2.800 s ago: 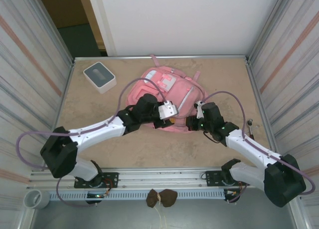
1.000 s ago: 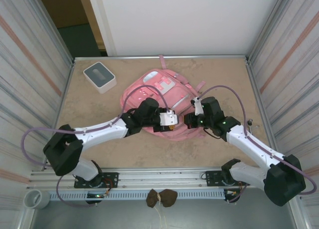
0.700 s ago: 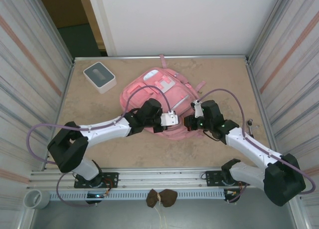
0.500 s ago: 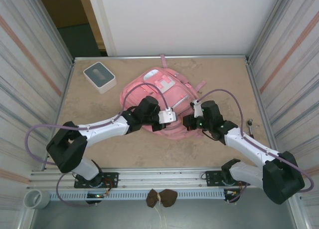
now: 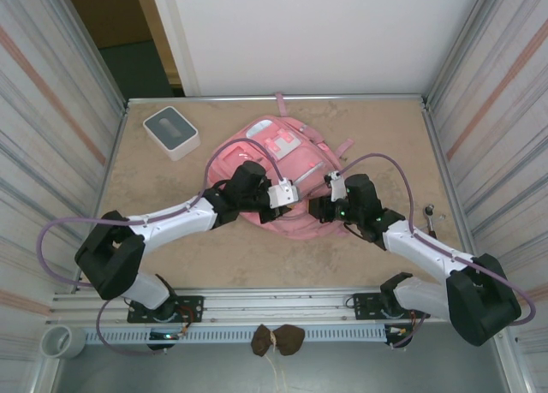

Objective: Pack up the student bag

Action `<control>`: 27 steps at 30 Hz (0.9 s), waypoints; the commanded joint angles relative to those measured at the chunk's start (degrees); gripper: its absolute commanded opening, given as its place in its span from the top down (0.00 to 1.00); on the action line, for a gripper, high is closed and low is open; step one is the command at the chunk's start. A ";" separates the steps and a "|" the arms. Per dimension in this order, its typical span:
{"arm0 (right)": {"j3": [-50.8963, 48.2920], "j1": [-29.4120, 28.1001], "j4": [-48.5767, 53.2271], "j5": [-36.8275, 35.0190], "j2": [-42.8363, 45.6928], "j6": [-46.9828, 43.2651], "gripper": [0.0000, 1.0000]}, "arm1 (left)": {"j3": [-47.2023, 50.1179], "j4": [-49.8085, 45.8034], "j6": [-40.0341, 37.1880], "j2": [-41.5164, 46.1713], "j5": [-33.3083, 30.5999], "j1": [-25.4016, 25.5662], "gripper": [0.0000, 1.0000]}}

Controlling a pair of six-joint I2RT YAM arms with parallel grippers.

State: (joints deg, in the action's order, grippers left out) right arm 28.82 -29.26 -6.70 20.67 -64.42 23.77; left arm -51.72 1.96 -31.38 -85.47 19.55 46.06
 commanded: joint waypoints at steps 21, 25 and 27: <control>4.04 3.05 12.93 -15.17 3.18 4.13 1.00 | 9.12 2.41 -0.46 12.93 11.57 -13.06 1.00; 5.32 -1.09 10.79 -14.16 2.24 3.98 1.00 | 8.20 -0.42 -1.23 13.61 8.01 -13.11 0.78; 5.93 -2.81 9.84 -13.85 1.81 4.40 1.00 | 7.16 -1.90 0.08 14.11 6.35 -12.00 0.64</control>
State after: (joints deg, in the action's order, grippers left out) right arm 32.49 -30.33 1.91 8.49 -62.15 26.61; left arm -42.78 0.86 -31.73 -73.67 29.93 34.22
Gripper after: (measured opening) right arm 0.048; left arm 0.340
